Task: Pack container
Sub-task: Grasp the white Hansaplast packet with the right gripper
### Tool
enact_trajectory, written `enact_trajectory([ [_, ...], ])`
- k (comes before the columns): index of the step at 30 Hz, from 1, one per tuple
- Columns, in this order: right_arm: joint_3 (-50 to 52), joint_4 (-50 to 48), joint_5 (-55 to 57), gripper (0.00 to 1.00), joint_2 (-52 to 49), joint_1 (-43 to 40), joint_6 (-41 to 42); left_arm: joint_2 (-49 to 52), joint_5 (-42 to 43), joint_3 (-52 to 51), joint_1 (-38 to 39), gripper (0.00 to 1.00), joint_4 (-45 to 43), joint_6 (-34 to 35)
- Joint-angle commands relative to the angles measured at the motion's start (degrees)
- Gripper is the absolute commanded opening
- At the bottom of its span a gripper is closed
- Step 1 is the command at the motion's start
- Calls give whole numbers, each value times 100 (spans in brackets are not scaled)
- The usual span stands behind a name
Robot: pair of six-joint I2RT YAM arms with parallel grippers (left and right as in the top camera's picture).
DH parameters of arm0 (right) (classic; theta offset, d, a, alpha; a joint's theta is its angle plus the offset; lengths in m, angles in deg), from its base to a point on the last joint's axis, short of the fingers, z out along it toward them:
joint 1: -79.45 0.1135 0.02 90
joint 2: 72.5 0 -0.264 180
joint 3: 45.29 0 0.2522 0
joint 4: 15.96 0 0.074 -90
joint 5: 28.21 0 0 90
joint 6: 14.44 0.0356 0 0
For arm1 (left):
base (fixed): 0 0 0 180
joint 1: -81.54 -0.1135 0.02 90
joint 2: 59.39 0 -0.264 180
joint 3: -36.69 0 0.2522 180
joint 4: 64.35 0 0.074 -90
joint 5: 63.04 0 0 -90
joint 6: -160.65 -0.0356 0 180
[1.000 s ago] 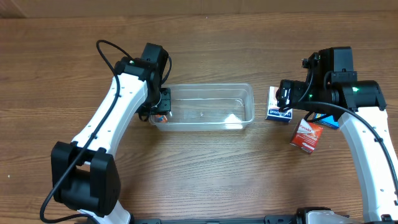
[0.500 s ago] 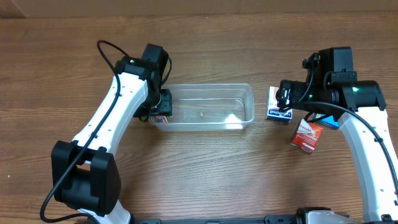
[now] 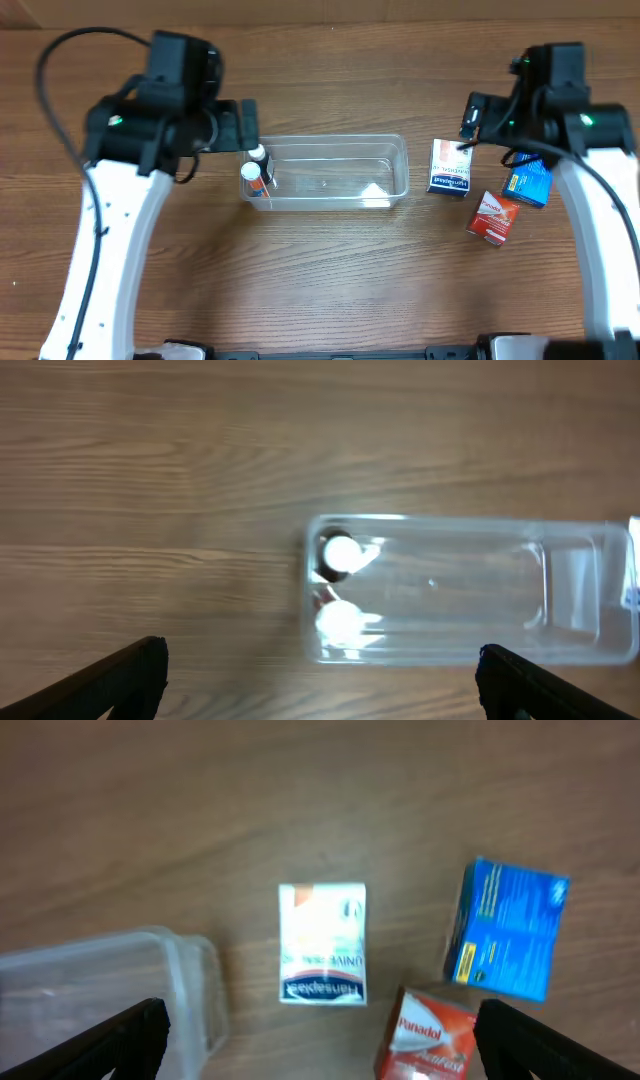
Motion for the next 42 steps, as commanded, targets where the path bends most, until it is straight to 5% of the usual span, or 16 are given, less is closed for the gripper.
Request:
enact_trajectory([
  [1, -46, 24, 7, 100, -898, -26, 98, -33, -9, 74, -439, 100, 66, -39],
  [13, 35, -74, -313, 100, -2647, -24, 79, -17, -11, 72, -922, 100, 114, -39],
  [30, 308, -501, -352, 100, -2940, -20, 81, -15, -11, 72, -920, 100, 142, -42],
  [37, 280, -518, -352, 80, -2938, -20, 81, -15, -11, 72, -922, 100, 151, -42],
  [42, -2, -245, -354, 74, -2876, -17, 83, -15, -13, 72, -920, 100, 227, -42],
])
